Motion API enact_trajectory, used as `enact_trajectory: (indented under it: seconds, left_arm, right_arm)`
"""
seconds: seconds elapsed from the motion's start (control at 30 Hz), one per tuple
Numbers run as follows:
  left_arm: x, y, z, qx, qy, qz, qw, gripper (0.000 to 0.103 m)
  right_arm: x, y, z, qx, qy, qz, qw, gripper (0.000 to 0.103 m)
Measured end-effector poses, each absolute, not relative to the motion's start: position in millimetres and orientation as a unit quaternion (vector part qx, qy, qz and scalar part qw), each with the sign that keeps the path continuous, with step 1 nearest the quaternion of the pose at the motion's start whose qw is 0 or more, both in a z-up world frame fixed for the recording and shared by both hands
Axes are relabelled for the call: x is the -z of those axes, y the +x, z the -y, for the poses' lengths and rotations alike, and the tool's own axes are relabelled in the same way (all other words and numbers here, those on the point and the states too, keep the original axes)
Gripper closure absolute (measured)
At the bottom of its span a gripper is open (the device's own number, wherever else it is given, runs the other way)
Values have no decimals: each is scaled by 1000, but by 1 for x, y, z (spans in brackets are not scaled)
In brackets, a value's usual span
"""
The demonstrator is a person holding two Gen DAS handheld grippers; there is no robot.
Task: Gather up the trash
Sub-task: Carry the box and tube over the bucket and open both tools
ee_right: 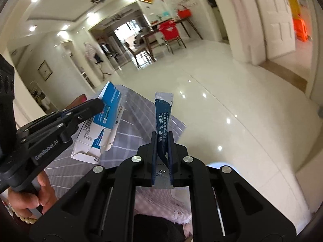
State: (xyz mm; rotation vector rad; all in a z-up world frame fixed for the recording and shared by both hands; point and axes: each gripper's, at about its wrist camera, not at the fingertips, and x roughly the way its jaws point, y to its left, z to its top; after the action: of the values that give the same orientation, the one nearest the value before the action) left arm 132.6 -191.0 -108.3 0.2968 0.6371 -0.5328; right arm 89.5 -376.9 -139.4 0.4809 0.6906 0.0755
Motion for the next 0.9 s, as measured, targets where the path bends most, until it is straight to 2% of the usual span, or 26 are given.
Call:
enact_trajectory:
  seconds: [0.1, 0.13, 0.17, 0.2, 0.4, 0.9]
  left_arm:
    - [128, 133, 210, 268, 153, -324, 894, 97]
    - [132, 137, 213, 269, 155, -330, 891, 97]
    - [138, 140, 218, 271, 156, -338, 888, 97]
    - [142, 144, 225, 272, 159, -343, 885, 97]
    - [167, 153, 243, 279, 173, -367, 870, 97]
    - [182, 156, 266, 302, 179, -383, 855, 96]
  right_arm:
    - [157, 88, 396, -26, 252, -341, 905, 87]
    - [167, 90, 404, -19, 261, -352, 899, 72]
    - [178, 91, 410, -3, 269, -362, 893, 51]
    - [186, 92, 415, 8, 275, -366, 889, 48]
    - [206, 84, 432, 18, 294, -378, 878, 47]
    - [185, 62, 442, 60, 295, -342, 890, 46]
